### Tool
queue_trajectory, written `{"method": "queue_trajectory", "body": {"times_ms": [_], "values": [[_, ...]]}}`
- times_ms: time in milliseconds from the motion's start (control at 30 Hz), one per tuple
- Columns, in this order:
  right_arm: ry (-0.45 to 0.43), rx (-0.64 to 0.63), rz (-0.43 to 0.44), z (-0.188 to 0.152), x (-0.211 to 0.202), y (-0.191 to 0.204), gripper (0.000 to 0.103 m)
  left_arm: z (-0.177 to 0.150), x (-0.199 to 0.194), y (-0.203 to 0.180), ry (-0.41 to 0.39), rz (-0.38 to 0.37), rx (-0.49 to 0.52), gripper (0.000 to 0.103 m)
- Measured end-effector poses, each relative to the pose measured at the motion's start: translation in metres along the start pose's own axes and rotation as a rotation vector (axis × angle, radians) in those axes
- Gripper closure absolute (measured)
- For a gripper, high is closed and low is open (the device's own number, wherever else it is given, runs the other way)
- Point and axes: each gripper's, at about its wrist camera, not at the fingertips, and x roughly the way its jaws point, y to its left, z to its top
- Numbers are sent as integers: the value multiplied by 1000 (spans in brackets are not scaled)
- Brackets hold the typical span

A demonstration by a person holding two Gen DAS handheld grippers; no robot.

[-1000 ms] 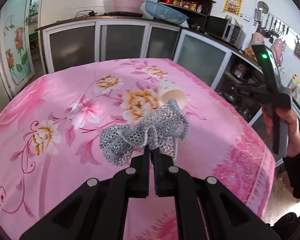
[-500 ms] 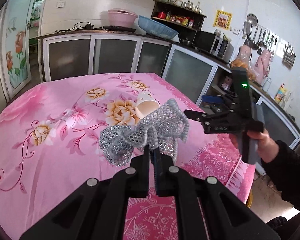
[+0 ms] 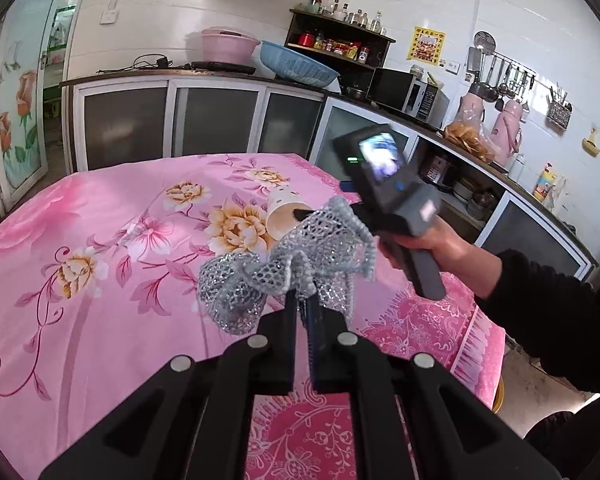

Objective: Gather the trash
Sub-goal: 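Grasp the white dotted paper cup rim with the right tool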

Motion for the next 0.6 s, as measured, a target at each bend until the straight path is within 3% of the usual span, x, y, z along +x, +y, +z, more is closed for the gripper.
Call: {"method": "queue_trajectory", "body": {"times_ms": [167,200,233,267,467,600], "values": [[49,-26,-56,13,36,9,14,1,4,5,-8,-9,-10,100],[55,-35,-64,15,41,12,36,1,4,6,-7,-7,-13,100],[94,-34,-83,16,49,13,64,1,5,8,-6,-9,-16,100],[126,-15,-100,15,53,13,99,1,4,9,-7,-12,-22,100],[43,19,-33,8,20,7,100,7,-10,4,-34,-4,-1,100],[-17,49,55,-11,-38,-10,100,9,-16,-5,-35,-3,2,100]]}}
